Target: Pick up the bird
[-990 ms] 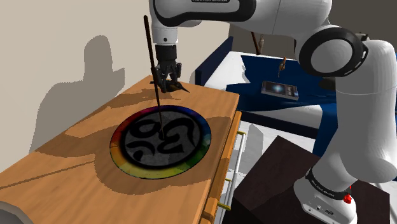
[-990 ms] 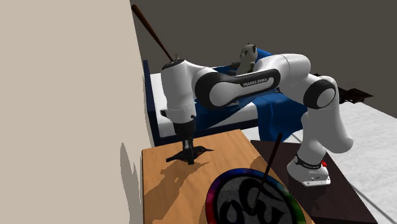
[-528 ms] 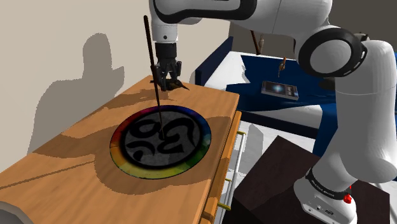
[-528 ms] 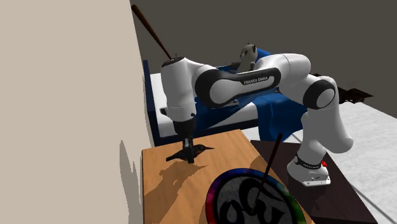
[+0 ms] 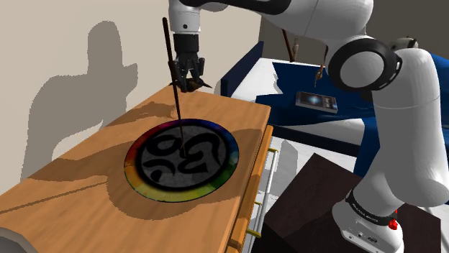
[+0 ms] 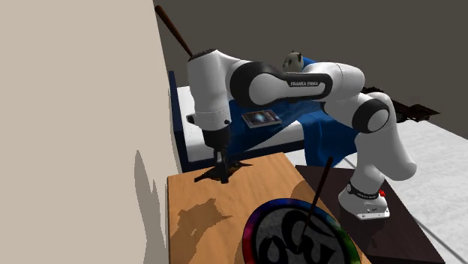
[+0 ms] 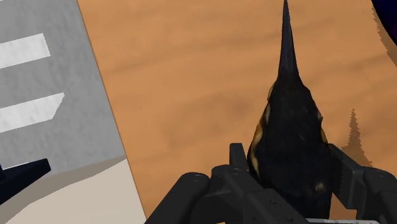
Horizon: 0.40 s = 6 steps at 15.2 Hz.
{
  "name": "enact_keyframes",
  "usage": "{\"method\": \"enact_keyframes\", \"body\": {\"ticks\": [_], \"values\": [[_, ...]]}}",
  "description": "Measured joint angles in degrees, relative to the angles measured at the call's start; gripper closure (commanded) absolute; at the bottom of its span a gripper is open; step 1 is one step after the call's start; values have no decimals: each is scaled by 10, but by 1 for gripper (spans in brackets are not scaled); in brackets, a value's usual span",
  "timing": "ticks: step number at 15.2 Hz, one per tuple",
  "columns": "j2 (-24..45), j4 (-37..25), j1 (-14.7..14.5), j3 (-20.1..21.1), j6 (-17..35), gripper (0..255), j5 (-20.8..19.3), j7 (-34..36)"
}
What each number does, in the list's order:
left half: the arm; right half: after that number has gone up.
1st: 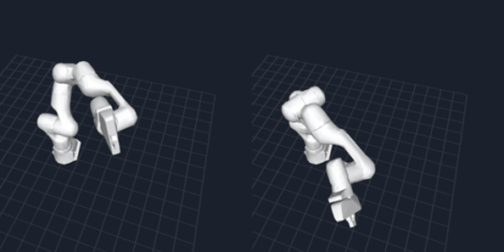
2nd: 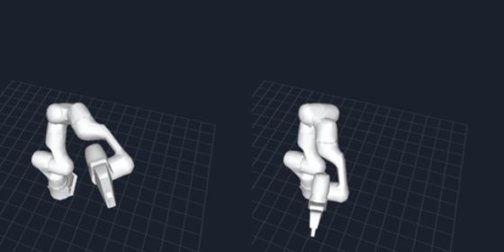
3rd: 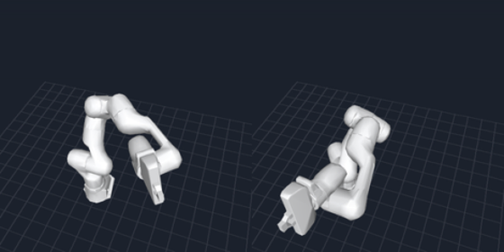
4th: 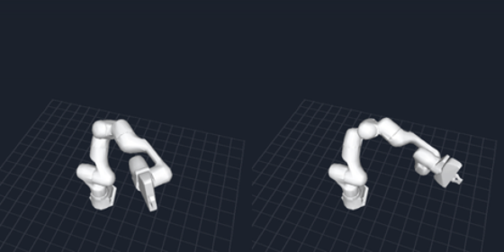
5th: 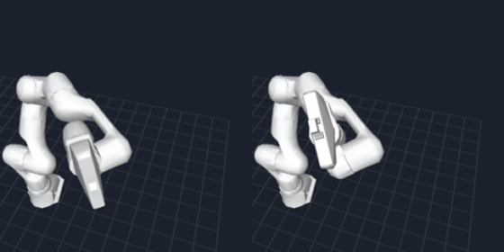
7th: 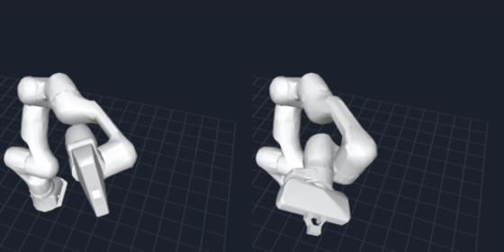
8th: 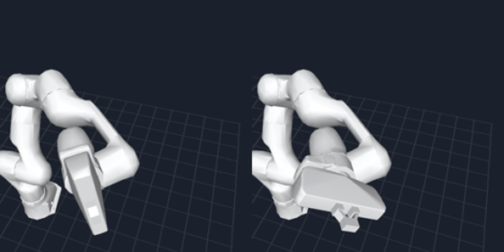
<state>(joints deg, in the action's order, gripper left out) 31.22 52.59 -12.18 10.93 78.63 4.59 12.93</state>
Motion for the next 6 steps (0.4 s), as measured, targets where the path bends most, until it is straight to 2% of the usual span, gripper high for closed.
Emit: {"method": "enact_keyframes", "body": {"ticks": [2, 6], "values": [[10, -34, -2, 0, -24, 255, -1, 3], [69, -164, -15, 0, -93, 255, -9, 12]]}}
